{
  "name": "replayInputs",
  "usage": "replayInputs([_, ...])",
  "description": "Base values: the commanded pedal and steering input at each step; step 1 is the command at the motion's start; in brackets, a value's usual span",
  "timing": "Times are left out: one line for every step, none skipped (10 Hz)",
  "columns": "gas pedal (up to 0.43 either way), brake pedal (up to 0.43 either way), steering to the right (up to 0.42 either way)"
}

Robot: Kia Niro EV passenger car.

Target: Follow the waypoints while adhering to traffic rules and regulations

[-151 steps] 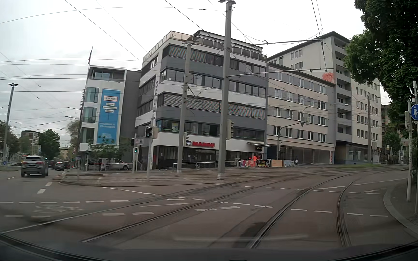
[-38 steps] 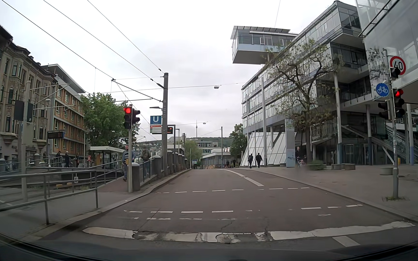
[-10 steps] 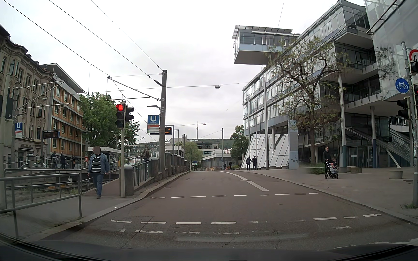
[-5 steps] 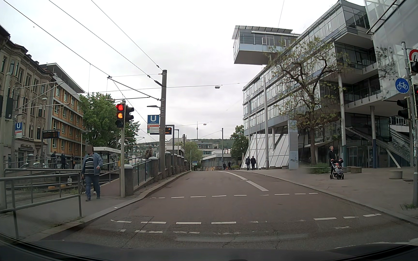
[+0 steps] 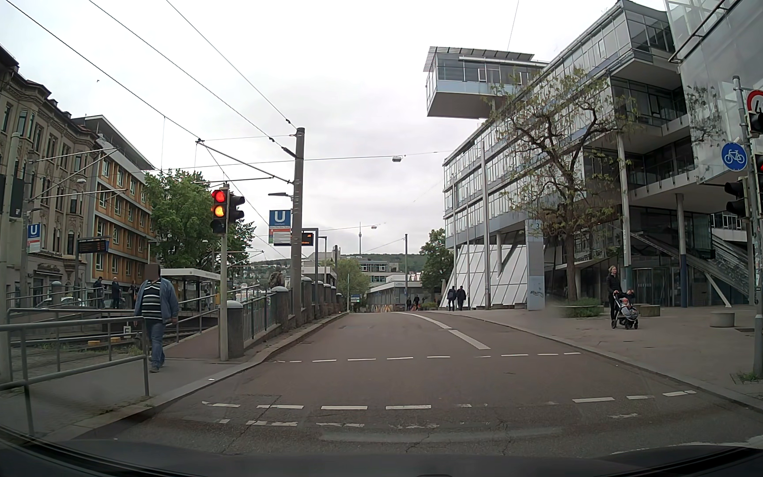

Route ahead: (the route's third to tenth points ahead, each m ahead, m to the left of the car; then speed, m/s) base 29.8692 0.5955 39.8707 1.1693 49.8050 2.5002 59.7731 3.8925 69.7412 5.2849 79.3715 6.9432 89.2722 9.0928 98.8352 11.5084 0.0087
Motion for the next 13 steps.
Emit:
replayInputs([0.0,0.238,-0.002])
replayInputs([0.0,0.244,-0.002])
replayInputs([0.0,0.232,-0.002])
replayInputs([0.0,0.0,-0.002])
replayInputs([0.0,0.0,-0.002])
replayInputs([0.039,0.0,-0.001])
replayInputs([0.067,0.0,0.003])
replayInputs([0.118,0.0,0.004])
replayInputs([0.169,0.0,0.004])
replayInputs([0.209,0.0,0.004])
replayInputs([0.24,0.0,0.004])
replayInputs([0.268,0.0,0.004])
replayInputs([0.287,0.0,0.003])
